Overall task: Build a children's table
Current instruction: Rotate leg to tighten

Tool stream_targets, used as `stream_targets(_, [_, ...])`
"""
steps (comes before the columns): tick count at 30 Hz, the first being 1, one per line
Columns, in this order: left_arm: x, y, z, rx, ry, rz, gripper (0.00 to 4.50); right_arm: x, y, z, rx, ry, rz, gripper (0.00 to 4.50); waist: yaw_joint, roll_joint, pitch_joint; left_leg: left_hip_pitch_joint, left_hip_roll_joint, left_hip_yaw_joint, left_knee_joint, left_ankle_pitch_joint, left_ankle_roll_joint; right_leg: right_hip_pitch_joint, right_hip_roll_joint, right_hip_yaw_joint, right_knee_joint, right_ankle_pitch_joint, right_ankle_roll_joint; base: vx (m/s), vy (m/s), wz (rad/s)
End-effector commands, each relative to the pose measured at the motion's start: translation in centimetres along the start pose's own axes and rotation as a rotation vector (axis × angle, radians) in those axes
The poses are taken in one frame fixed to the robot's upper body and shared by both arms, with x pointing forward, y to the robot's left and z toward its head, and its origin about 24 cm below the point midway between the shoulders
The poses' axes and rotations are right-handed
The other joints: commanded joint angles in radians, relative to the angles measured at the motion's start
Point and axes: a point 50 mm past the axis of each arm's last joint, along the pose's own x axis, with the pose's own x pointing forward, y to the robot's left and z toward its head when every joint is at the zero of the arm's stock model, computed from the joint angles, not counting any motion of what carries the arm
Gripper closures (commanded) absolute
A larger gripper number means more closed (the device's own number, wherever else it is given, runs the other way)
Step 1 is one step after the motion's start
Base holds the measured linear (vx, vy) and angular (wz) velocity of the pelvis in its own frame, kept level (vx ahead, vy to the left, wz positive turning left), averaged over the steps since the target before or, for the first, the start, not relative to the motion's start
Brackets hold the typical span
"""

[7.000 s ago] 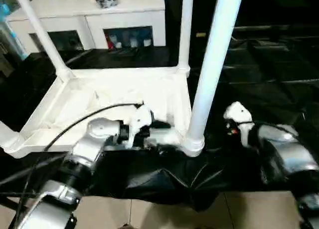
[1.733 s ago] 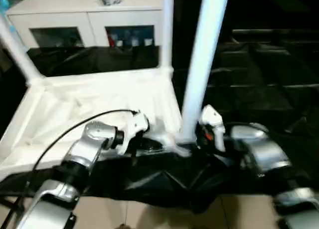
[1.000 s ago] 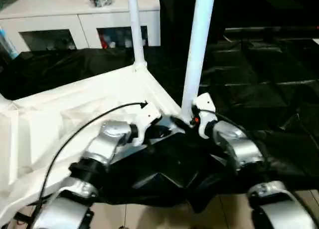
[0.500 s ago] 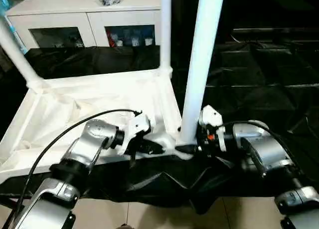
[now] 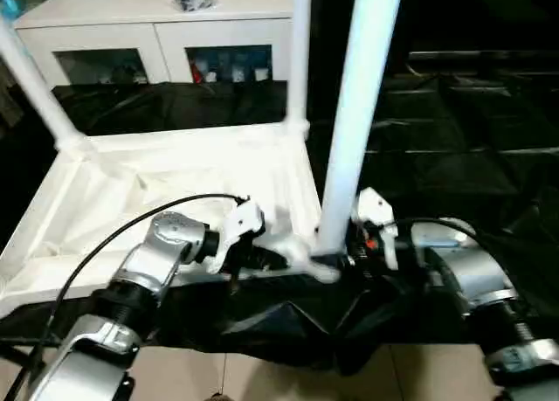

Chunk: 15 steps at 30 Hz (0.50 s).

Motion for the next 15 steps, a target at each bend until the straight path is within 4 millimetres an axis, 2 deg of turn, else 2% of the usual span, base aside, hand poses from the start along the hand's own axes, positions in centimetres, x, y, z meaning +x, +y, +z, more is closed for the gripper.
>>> stream_targets(1, [1.9, -0.2, 1.5, 0.006, -0.028, 0.033, 4.5, 2.3, 0.8, -0.4, 0.04, 0.02, -0.048, 1.9, -0.008, -0.008, -0.05, 0.011, 0.006, -0.008, -0.074, -0.374, -0.008, 0.037, -0.044, 0.024, -0.1, -0.538, -0.135, 0.0, 0.0, 0.0])
stream_targets(2, [2.1, -0.1, 1.6, 0.002, -0.027, 0.046, 4.5, 2.6, 0.7, -0.5, 0.062, 0.02, -0.081, 1.9, -0.012, -0.009, -0.05, 0.01, 0.006, -0.009, -0.074, -0.371, -0.009, 0.038, -0.043, 0.025, -0.101, -0.533, -0.131, 0.0, 0.0, 0.0])
stream_targets(3, [2.8, 0.0, 2.0, -0.015, -0.031, 0.092, 4.5, 3.5, 0.5, -0.6, 0.121, 0.02, -0.187, 1.9, -0.018, -0.006, -0.048, 0.008, 0.007, -0.011, -0.077, -0.377, -0.007, 0.038, -0.041, 0.025, -0.101, -0.525, -0.128, 0.0, 0.0, 0.0])
stream_targets(4, [3.1, 0.0, 2.2, -0.024, -0.035, 0.106, 4.5, 3.8, 0.5, -0.6, 0.141, 0.019, -0.222, 1.9, -0.025, -0.005, -0.049, 0.007, 0.004, -0.01, -0.075, -0.385, -0.006, 0.037, -0.042, 0.024, -0.102, -0.528, -0.127, 0.0, 0.0, 0.0])
stream_targets(6, [3.7, 0.0, 2.6, -0.036, -0.049, 0.146, 4.5, 4.5, 0.6, -0.5, 0.17, 0.018, -0.276, 1.9, -0.03, -0.006, -0.052, 0.012, 0.003, -0.009, -0.073, -0.392, -0.001, 0.032, -0.038, 0.024, -0.105, -0.525, -0.125, 0.0, 0.0, 0.0])
stream_targets(7, [4.2, -0.1, 2.8, -0.035, -0.054, 0.156, 4.5, 5.1, 0.8, -0.5, 0.168, 0.027, -0.306, 1.9, -0.032, -0.007, -0.053, 0.008, 0.003, -0.008, -0.073, -0.38, 0.004, 0.035, -0.038, 0.025, -0.102, -0.497, -0.133, 0.0, 0.0, 0.0])
stream_targets(8, [4.2, -0.1, 2.8, -0.035, -0.054, 0.156, 4.5, 5.1, 0.8, -0.5, 0.168, 0.027, -0.306, 1.9, -0.031, -0.001, -0.054, 0.006, 0.003, -0.009, -0.074, -0.373, 0.005, 0.037, -0.038, 0.025, -0.1, -0.481, -0.137, 0.0, 0.0, 0.0])
stream_targets(9, [4.8, -0.7, 3.2, -0.02, -0.067, 0.13, 4.5, 6.0, 1.5, -0.1, 0.17, 0.003, -0.289, 1.9, -0.032, -0.003, -0.057, 0.003, 0.004, -0.007, -0.074, -0.355, 0.012, 0.039, -0.037, 0.027, -0.096, -0.426, -0.153, 0.0, 0.0, 0.0])
stream_targets(10, [4.8, -0.7, 3.2, -0.02, -0.067, 0.13, 4.5, 6.0, 1.5, -0.1, 0.17, 0.003, -0.289, 1.9, -0.032, -0.003, -0.058, 0.003, 0.004, -0.006, -0.074, -0.35, 0.015, 0.04, -0.038, 0.027, -0.096, -0.41, -0.158, 0.0, 0.0, 0.0])
stream_targets(11, [5.0, -0.9, 3.3, -0.011, -0.069, 0.113, 4.5, 6.2, 1.7, 0.0, 0.179, -0.013, -0.271, 1.35, -0.032, -0.003, -0.058, 0.002, 0.005, -0.007, -0.075, -0.344, 0.017, 0.043, -0.037, 0.027, -0.094, -0.395, -0.163, 0.0, 0.0, 0.0])
stream_targets(15, [4.8, -1.0, 3.3, 0.013, -0.065, 0.075, 4.5, 5.9, 1.6, 0.6, 0.156, -0.036, -0.216, 0.99, -0.031, 0.001, -0.059, 0.001, 0.006, -0.004, -0.075, -0.327, 0.031, 0.047, -0.038, 0.028, -0.09, -0.347, -0.188, 0.0, 0.0, 0.0])
